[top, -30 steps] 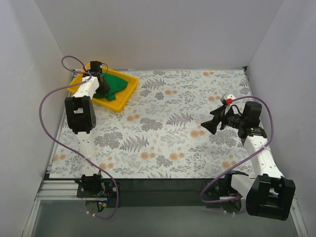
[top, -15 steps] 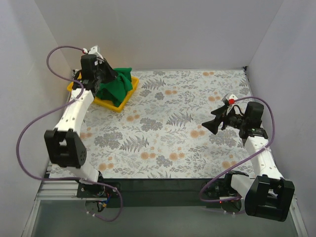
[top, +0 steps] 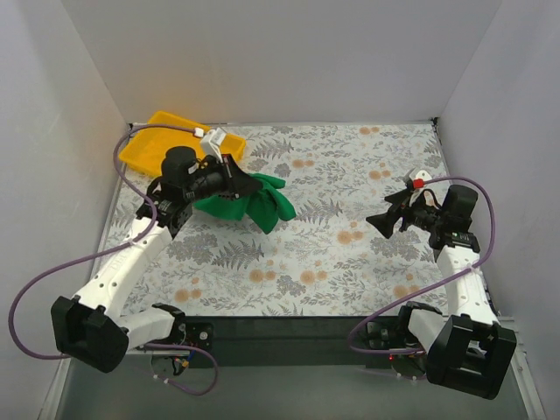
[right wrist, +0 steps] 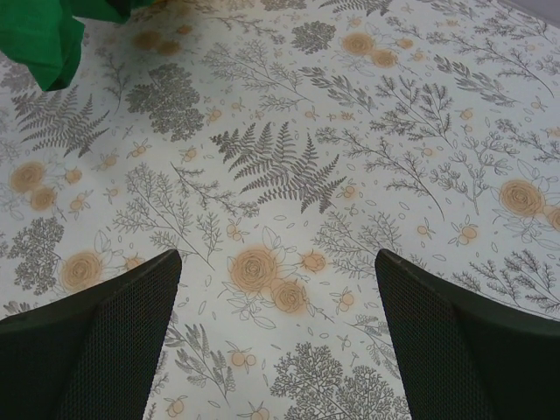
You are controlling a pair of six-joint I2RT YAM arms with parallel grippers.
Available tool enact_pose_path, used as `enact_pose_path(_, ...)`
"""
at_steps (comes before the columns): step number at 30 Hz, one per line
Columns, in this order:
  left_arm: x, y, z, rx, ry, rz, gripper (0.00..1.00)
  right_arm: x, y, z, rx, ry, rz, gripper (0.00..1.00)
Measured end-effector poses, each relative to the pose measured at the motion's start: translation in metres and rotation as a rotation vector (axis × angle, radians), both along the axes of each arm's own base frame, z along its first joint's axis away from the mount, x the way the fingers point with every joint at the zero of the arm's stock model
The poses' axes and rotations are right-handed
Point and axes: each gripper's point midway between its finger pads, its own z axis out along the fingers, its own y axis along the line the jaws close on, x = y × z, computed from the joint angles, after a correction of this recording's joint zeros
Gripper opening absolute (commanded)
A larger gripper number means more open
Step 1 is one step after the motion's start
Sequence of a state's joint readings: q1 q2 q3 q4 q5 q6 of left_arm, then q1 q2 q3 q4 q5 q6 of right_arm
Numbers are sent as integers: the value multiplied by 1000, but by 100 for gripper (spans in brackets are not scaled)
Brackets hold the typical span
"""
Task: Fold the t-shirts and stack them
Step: Move the tshirt to the center of the board
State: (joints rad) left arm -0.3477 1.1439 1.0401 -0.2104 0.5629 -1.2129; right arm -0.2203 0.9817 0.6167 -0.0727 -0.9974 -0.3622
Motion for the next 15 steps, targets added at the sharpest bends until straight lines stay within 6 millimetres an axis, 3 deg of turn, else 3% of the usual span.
enact_pose_path(3, -17, -32, -7, 3, 39, -109, 0, 0, -4, -4, -3, 3, -11, 98)
enact_pose_path(5, -25, -54, 4, -3, 34, -180, 0, 1, -6, -5, -5, 5, -20, 98)
enact_pose_path(7, -26, -75, 33, -27, -10, -232, 0, 2, -8, -5, -7, 3, -29, 98)
enact_pose_path(10, -25, -97, 96, -93, -131, -281, 0, 3, -11, -6, -10, 4, -39, 98)
enact_pose_path(13, -31, -102, 144, -153, -239, -300, 0, 4, -13, -7, -13, 7, -48, 98)
enact_pose_path(15, -37, -102, 161, -180, -276, -305, 0, 4, -14, -7, -14, 6, -51, 98)
